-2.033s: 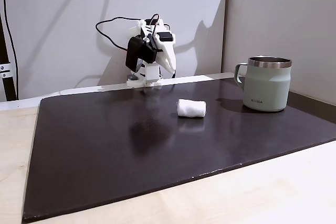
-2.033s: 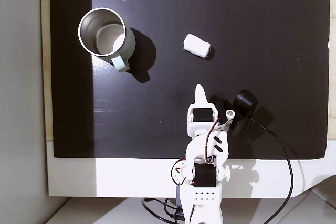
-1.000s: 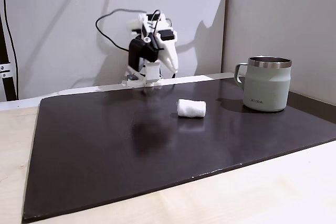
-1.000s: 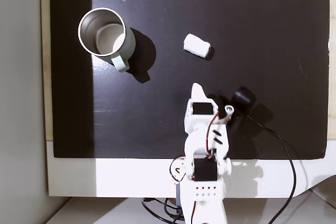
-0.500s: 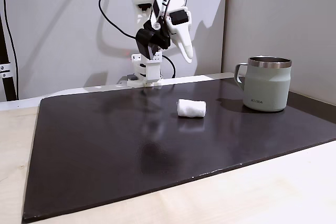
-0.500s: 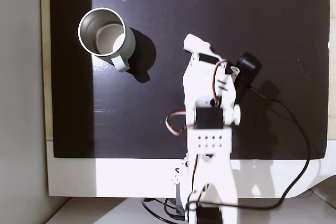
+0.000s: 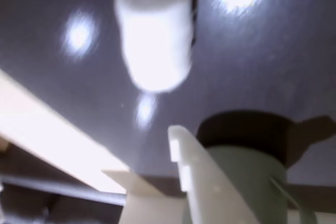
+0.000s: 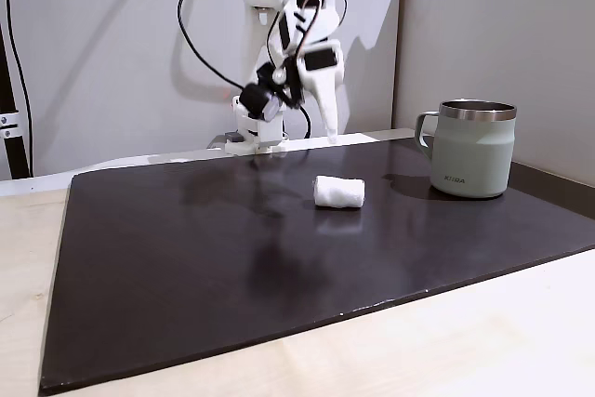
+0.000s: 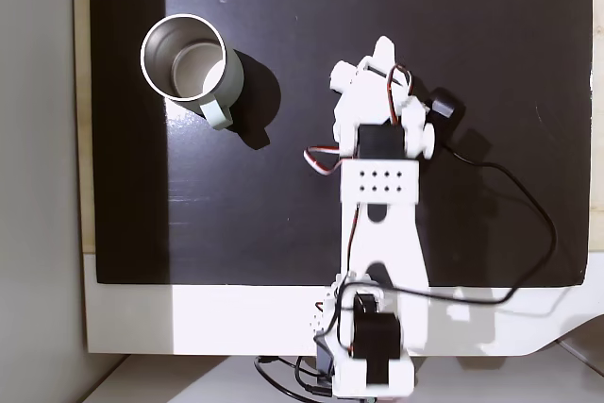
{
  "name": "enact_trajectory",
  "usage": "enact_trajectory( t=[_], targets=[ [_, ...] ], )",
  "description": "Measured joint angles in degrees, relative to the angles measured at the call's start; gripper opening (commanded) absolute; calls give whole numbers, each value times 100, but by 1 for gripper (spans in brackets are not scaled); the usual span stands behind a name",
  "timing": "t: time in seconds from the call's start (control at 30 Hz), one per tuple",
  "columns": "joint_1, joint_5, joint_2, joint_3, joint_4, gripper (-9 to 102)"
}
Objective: Grasp a gauze and put it in the cup.
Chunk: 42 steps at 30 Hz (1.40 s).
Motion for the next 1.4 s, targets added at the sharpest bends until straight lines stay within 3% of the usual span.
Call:
enact_trajectory(
  t=[0.63,0.8,1.1,1.4],
  targets=[
    [9,413,-2320,-1072,9,32],
    [0,413,-2426,-1125,-26,27],
    [26,642,-2637,-1230,-35,8],
    [35,686,-2654,-1301,18,5]
  ],
)
